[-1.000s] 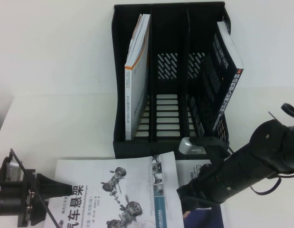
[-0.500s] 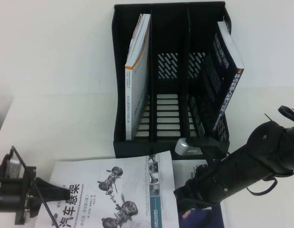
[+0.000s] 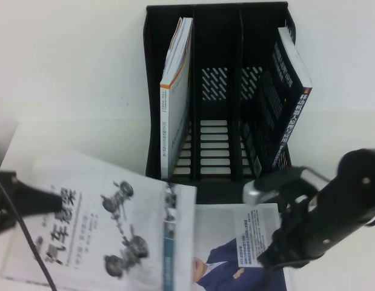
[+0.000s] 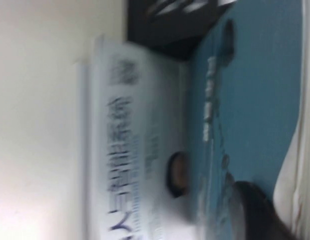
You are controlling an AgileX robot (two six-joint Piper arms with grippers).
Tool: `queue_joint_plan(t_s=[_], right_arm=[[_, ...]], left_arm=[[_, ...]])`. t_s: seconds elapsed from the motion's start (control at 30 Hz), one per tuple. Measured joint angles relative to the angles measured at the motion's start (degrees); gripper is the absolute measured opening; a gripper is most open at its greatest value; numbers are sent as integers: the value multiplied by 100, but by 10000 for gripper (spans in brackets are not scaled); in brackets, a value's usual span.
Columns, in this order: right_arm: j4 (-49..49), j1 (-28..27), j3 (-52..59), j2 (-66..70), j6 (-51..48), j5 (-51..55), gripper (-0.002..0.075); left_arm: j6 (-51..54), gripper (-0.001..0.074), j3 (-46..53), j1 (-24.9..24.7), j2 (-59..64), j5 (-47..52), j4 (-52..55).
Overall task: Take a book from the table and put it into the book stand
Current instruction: Pick up the book with your left arm, then place the book on the book shelf
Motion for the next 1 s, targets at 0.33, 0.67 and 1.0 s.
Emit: queue_joint_plan(t_s=[0.33, 0.67, 1.0], right_arm=[[-418, 0, 0, -1353, 525, 418, -1], [-1247, 0, 49, -2947, 1427, 1231, -1], [-2215, 0, 47, -4463, 2880, 2140, -1]], left_arm=[[-1345, 120, -1354, -974, -1579, 78, 54], [-1948, 120, -2592, -2267, -1530, -1526, 81], [-2562, 120, -3170, -3305, -137, -3106, 500]])
